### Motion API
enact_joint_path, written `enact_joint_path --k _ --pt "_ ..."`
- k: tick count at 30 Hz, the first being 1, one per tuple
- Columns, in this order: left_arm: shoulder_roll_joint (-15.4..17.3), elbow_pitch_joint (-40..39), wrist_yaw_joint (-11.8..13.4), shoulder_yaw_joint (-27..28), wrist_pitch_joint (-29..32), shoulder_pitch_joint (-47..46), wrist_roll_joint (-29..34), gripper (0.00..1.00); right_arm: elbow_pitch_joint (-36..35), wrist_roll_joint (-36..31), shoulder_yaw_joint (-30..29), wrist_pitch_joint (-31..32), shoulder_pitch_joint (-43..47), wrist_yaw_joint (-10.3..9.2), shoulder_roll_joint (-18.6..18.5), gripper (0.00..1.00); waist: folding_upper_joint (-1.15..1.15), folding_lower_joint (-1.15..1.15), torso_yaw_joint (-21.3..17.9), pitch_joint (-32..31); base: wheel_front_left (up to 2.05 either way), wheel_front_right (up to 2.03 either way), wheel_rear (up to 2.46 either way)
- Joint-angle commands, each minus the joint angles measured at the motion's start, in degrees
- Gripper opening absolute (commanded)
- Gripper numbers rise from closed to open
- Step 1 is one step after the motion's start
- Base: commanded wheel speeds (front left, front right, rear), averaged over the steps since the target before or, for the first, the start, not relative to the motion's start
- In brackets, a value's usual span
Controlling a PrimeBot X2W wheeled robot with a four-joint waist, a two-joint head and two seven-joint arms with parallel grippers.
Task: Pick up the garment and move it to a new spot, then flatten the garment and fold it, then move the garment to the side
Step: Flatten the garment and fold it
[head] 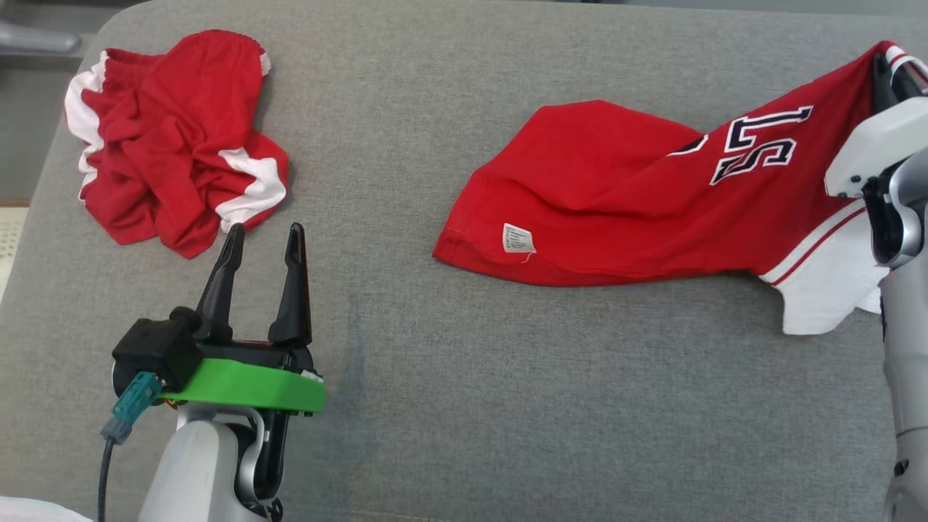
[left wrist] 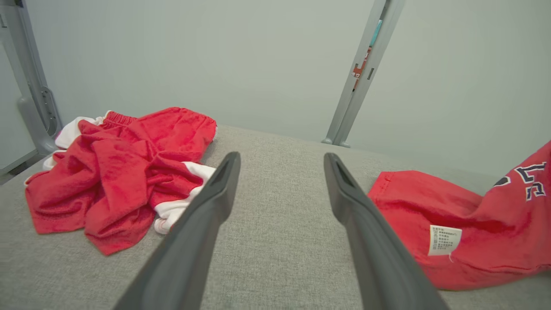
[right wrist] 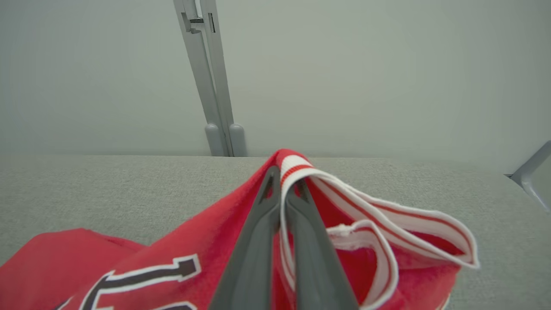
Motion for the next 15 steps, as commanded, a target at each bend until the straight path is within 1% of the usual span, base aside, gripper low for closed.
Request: enact_joint_path --k 1,2,3,4,5,6,11,15 --pt "-0.13 -0.25 -0.12 0.03 -0.03 -1.07 -0.3 1.0 1.84 -0.63 0.2 -1.52 -1.92 -0.04 -0.46 0.0 0.0 0.0 3.38 3.02 0.0 0.0 0.0" --pt "-0.23 -0.28 -0.12 0.05 -0.03 -1.19 -0.38 1.0 3.62 -1.15 0.34 -2.86 -3.17 -0.04 -0.83 0.0 0.0 0.0 3.86 3.21 0.0 0.0 0.0" --pt "-0.31 -0.3 -0.12 0.1 -0.03 -1.26 -0.38 1.0 4.98 -1.51 0.7 -3.84 -4.02 -0.04 -1.09 0.19 0.0 0.0 4.19 3.28 0.0 0.0 0.0" --pt "-0.39 -0.4 -0.12 0.22 -0.03 -1.32 -0.42 1.0 6.45 -1.6 0.84 -5.32 -5.16 -0.04 -1.19 0.25 0.0 0.0 4.45 3.33 0.0 0.0 0.0" --pt "-0.44 -0.42 -0.12 0.28 -0.03 -1.29 -0.44 1.0 7.69 -1.7 0.79 -6.27 -5.97 -0.04 -1.3 0.47 0.0 0.0 4.55 3.32 0.0 0.0 0.0" --pt "-0.51 -0.45 -0.12 0.46 -0.03 -1.25 -0.39 1.0 9.32 -1.92 0.88 -7.24 -6.75 -0.04 -1.39 1.0 0.0 0.0 4.64 3.25 0.0 0.0 0.0" --pt "-0.72 -0.18 -0.12 1.25 -0.03 -0.39 -0.01 1.0 14.02 -2.02 1.93 -9.89 -7.85 -0.04 -1.58 1.0 0.0 0.0 4.02 1.65 0.0 0.0 0.0" --pt "-0.74 -0.11 -0.12 1.8 -0.03 0.8 0.44 1.0 15.55 -1.86 1.14 -10.14 -5.32 -0.04 -1.45 1.0 0.0 0.0 2.39 -0.25 0.0 0.0 0.0"
